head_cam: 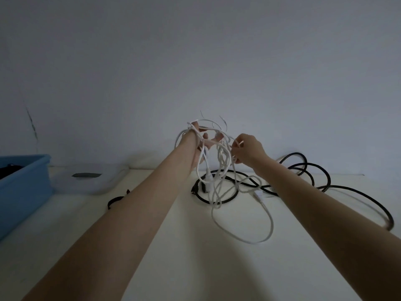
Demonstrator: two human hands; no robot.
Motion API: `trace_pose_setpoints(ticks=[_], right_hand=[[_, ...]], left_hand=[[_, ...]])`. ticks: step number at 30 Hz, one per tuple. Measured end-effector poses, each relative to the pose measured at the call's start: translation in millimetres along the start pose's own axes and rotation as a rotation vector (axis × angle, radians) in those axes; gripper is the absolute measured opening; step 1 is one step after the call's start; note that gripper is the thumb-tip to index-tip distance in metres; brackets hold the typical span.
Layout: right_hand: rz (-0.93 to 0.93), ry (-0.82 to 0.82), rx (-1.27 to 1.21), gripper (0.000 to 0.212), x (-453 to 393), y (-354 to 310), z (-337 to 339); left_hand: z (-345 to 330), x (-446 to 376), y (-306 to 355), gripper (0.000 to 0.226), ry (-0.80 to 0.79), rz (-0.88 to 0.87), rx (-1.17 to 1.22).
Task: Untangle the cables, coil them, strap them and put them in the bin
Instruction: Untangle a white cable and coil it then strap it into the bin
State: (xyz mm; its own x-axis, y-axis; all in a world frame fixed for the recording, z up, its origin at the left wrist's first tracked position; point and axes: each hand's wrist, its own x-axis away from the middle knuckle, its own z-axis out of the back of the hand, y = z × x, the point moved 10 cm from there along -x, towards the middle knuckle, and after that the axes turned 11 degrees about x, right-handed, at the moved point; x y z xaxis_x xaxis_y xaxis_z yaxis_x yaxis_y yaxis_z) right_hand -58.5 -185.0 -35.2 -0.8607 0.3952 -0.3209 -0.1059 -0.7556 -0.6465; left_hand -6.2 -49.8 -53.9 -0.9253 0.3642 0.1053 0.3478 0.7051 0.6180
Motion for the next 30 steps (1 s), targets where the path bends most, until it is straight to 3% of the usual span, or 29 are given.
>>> trace_pose_setpoints(ticks=[4, 10, 16, 19, 22, 25, 30], right_hand=[[-0.053, -0.174, 0.172, 0.016, 1, 20, -15], [0.021, -0.046, 0.331, 0.018, -11, 31, 29], [0.085, 0.009, 0.005, 0.031, -10, 27, 35], [0.036, 0.058, -0.142, 0.038, -8, 30, 32], [0.016, 0.051, -0.470, 0.041, -5, 25, 29], [0.042, -0.021, -0.684, 0.038, -2, 14, 28], [0.132, -0.266, -0.687, 0.036, 7, -6, 7]], left_hand=[[4, -8, 6, 0.039, -0.008, 0.034, 0.003], [16, -17, 12, 0.040, 0.004, 0.041, -0.138], [13, -11, -7, 0.018, -0.015, 0.059, -0.328], [18, -7, -22, 0.026, -0.027, 0.126, -0.423], [20, -6, -22, 0.032, -0.051, 0.149, -0.467], [19, -3, -19, 0.029, -0.108, 0.155, -0.488], [-1, 8, -26, 0.011, -0.272, 0.137, -0.613]])
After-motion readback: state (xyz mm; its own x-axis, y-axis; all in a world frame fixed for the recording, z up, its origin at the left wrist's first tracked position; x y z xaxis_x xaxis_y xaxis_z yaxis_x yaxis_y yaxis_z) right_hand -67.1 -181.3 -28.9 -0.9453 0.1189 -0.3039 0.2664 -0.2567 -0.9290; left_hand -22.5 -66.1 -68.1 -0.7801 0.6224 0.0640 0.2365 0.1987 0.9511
